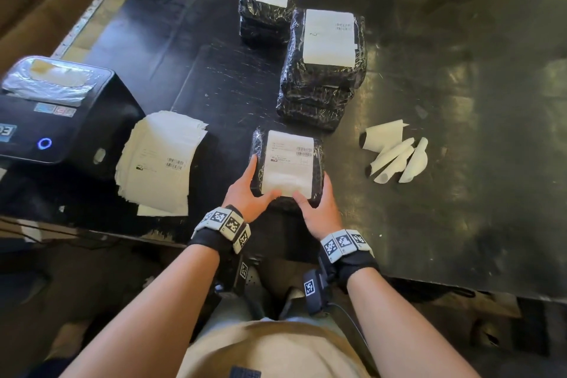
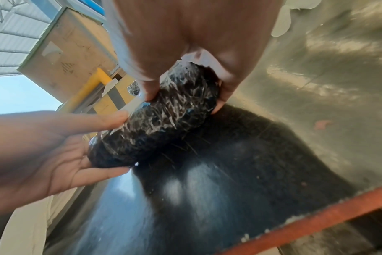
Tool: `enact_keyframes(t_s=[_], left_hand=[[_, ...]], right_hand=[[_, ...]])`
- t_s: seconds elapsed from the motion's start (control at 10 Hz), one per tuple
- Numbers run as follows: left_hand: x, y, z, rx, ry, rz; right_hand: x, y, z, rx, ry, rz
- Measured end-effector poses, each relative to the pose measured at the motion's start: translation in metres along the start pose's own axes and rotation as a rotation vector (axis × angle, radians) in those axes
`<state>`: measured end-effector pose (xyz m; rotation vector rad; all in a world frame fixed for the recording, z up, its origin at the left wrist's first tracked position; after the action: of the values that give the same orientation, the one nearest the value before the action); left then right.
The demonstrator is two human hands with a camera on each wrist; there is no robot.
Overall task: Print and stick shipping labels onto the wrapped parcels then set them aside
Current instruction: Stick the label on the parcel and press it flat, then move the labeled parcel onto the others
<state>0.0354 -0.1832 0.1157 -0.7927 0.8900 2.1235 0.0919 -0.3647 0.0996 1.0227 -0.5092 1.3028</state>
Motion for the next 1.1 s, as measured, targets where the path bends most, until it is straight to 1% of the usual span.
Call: enact_keyframes(t_s=[0.1, 0.2, 0.3, 0.4, 0.5, 0.6, 0.7, 0.8, 0.9, 1.0, 1.1], left_hand=[[0.001, 0.000, 0.002, 0.008, -0.001, -0.002], [0.011, -0.002, 0.004, -0.002, 0.035, 0.033], [0.023, -0.002, 0.008, -0.018, 0.050, 0.073], [0.032, 0.004, 0.014, -0.036, 0.032, 0.094], [0.048, 0.013, 0.024, -0.046, -0.005, 0.106], [0.066, 0.034, 0.039, -0.040, 0.019, 0.105], [0.092, 0.070, 0.051, 0.016, 0.019, 0.130], [0.137, 0.105, 0.056, 0.060, 0.000, 0.216], [0.196, 0.134, 0.052, 0.040, -0.038, 0.366], [0.252, 0.160, 0.043, 0.054, -0.122, 0.498], [0.296, 0.181, 0.030, 0.075, -0.135, 0.574]], right_hand=[[0.001, 0.001, 0.001, 0.026, -0.006, -0.005], [0.003, 0.001, 0.003, 0.067, -0.007, -0.005], [0.000, -0.003, 0.008, 0.086, -0.032, -0.062], [-0.001, -0.010, 0.017, 0.050, -0.051, -0.126], [0.004, -0.020, 0.016, 0.041, -0.038, -0.158], [0.005, -0.030, 0.007, 0.070, -0.019, -0.203], [0.008, -0.030, -0.004, 0.078, -0.150, -0.220], [0.014, -0.028, -0.009, 0.051, -0.251, -0.205], [0.018, -0.028, -0.008, 0.052, -0.261, -0.182], [0.028, -0.028, -0.007, 0.064, -0.282, -0.141], [0.044, -0.027, -0.012, 0.098, -0.341, -0.107]])
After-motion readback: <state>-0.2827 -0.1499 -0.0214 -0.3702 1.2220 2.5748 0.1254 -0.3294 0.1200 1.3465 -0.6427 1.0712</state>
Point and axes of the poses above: each hand's wrist, its own y-axis away from the middle knuckle, its own z-axis out of the back of the hand, x = y × z, the point moved 9 cm from there along -y, towards the middle knuckle, and after that the axes turned 11 degrees about -x, right-handed, at the moved point
